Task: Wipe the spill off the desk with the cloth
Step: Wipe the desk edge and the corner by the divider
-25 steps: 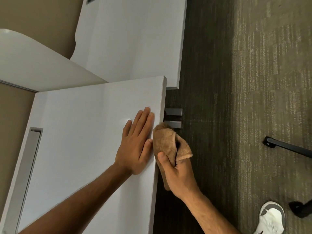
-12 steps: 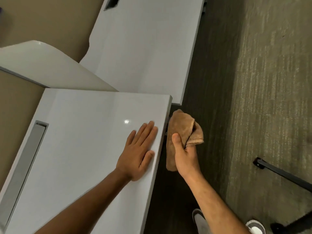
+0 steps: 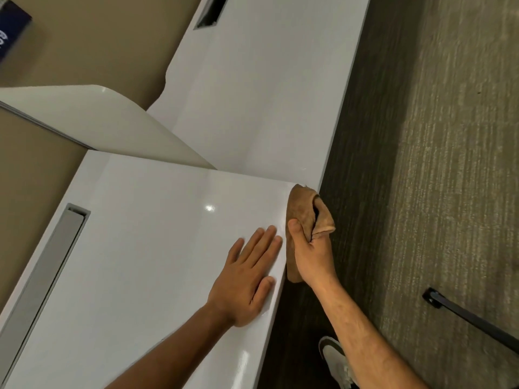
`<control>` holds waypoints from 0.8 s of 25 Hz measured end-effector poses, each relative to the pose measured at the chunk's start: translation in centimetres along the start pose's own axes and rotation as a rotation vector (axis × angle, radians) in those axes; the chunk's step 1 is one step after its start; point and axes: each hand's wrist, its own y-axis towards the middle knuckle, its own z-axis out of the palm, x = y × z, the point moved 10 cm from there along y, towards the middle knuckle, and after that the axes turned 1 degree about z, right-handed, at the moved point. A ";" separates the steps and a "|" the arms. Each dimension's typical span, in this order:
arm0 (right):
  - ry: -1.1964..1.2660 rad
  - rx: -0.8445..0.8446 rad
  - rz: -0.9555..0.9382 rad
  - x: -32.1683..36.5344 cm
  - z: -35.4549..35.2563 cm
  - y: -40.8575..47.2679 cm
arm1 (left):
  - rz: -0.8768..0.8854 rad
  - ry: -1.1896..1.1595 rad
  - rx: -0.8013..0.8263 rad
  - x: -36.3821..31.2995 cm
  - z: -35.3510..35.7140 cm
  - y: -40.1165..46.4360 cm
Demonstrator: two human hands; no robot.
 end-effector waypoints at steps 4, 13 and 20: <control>-0.004 0.009 0.003 -0.2 -0.2 -2.4 | 0.004 0.000 0.019 0.0 0.1 -0.1; -0.010 0.067 0.221 -4.0 -2.8 -7.9 | -0.016 -0.009 0.052 -0.1 0.3 -0.1; 0.001 -0.059 0.243 2.9 -7.2 -3.1 | -0.211 -0.412 -0.123 1.8 -3.2 0.7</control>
